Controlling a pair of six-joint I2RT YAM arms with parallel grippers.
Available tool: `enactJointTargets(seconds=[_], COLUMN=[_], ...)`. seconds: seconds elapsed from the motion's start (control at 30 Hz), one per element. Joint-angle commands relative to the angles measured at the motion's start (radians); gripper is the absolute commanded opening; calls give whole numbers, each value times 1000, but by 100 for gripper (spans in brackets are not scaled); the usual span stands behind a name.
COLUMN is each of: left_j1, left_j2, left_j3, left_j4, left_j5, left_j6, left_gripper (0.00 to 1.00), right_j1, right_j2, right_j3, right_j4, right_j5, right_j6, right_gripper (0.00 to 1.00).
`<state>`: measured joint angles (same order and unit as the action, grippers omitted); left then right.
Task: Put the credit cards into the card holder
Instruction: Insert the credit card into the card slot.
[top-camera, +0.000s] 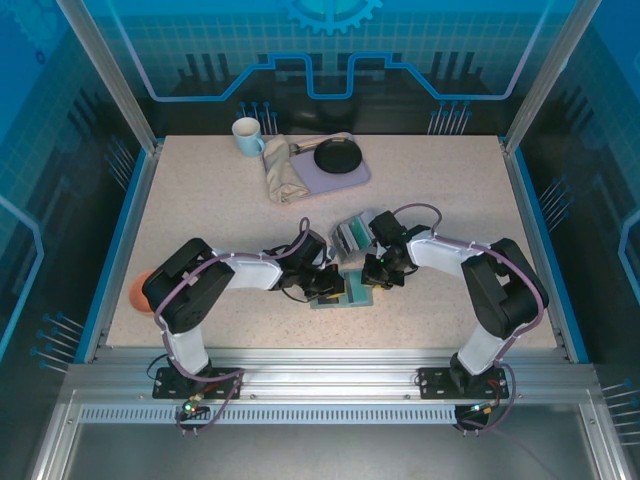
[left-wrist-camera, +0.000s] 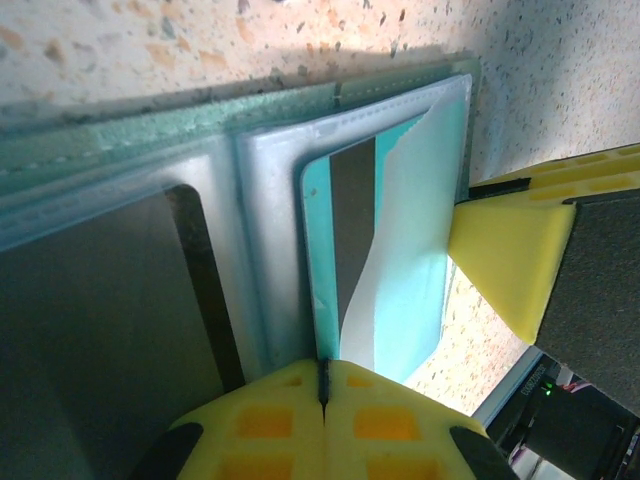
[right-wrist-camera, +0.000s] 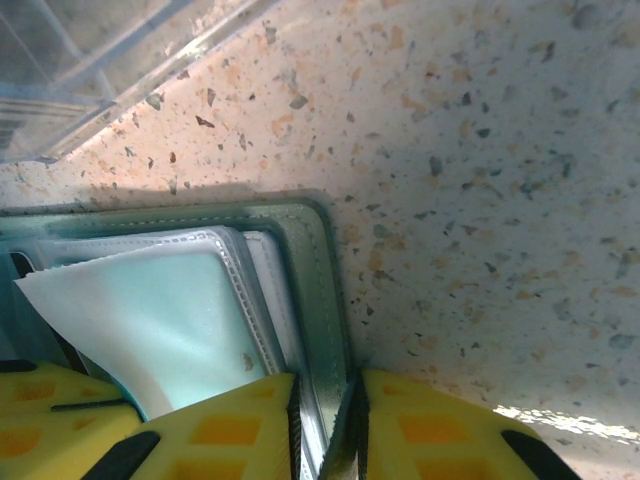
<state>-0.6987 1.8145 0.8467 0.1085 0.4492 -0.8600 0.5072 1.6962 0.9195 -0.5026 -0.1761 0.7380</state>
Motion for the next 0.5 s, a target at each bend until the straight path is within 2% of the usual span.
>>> enactJointTargets(seconds=[0.0,0.13,0.23,0.47], left_j1=[-21,-20,-19,-15], left_j2=[13,-35,-95,-211], left_j3=[29,20,-1,-4], left_j4=[-14,-71,-103,-204], left_j5=[33,-31,-85,-184], left_j6=[30,42,45,74], left_gripper=[7,13,22,30], right_j1=[19,19,14,-20], right_j2=[77,56,22,-83], right_j3=[-57,-48,-46,20], right_j4=[47,25,-18,-102], right_j5=[-45,-19,26,83], right_j6=[22,17,6,-55], right_gripper=[21,23,27,42])
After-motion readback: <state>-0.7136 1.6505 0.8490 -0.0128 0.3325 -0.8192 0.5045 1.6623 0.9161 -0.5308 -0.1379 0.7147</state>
